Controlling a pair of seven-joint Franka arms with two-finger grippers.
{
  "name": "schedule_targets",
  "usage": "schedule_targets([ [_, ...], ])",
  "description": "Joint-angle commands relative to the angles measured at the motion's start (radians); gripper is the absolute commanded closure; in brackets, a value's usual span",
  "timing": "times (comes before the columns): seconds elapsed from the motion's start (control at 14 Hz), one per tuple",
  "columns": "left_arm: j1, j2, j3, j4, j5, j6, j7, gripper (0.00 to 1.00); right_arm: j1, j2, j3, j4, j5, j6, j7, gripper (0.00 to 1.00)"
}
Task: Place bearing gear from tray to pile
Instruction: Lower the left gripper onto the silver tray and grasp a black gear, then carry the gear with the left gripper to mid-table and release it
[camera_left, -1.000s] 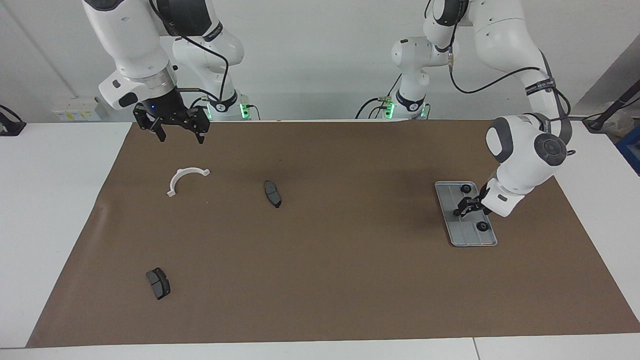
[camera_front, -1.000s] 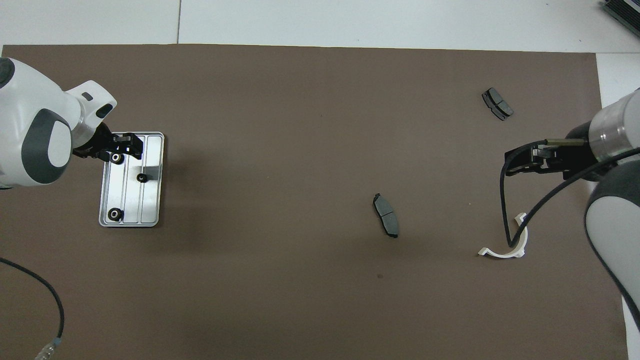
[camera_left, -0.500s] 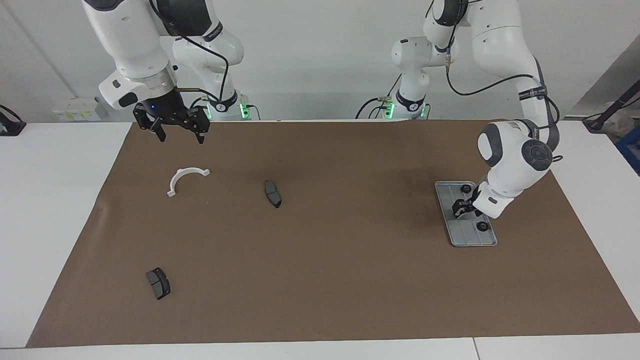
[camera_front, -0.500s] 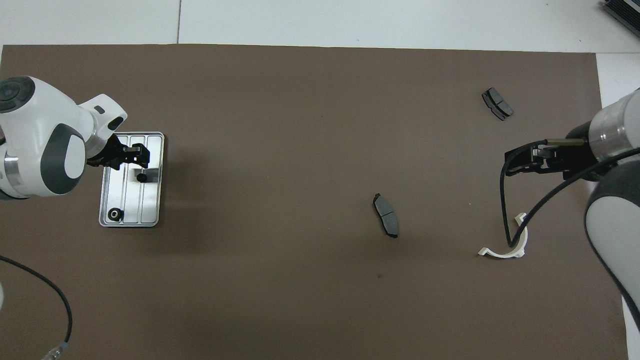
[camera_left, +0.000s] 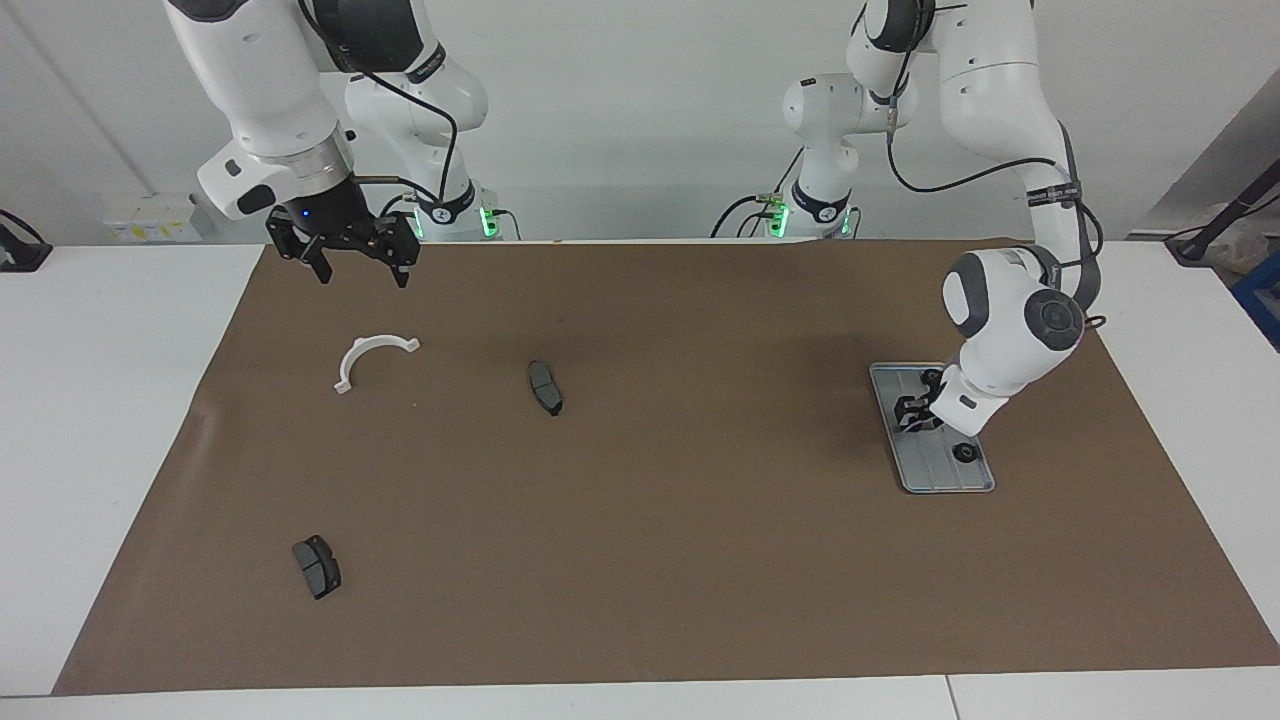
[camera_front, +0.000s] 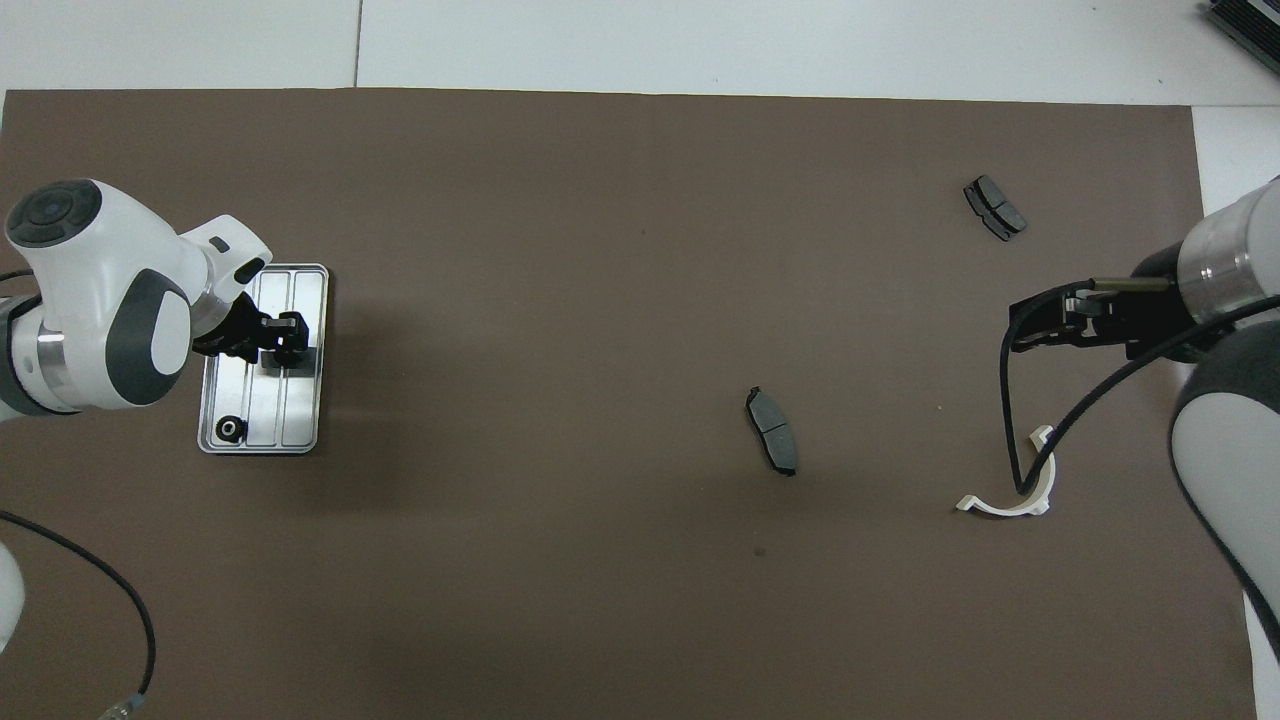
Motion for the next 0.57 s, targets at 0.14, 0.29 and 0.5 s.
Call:
schedule_targets([
  [0.14,-0.003,-0.032,0.006,-0.054,-0.016,0.03,-0.01,0.48,-0.012,0.001,0.005,0.002,0.007,0.004,-0.022,0.0],
  [0.29,-0.005,-0.034,0.006,-0.058,-0.016,0.03,-0.018,0.52,-0.012,0.001,0.005,0.002,0.007,0.004,-0.022,0.0],
  [0.5,-0.008,-0.034,0.006,-0.058,-0.016,0.031,-0.02,0.6,-0.012,0.001,0.005,0.002,0.007,0.004,-0.022,0.0],
])
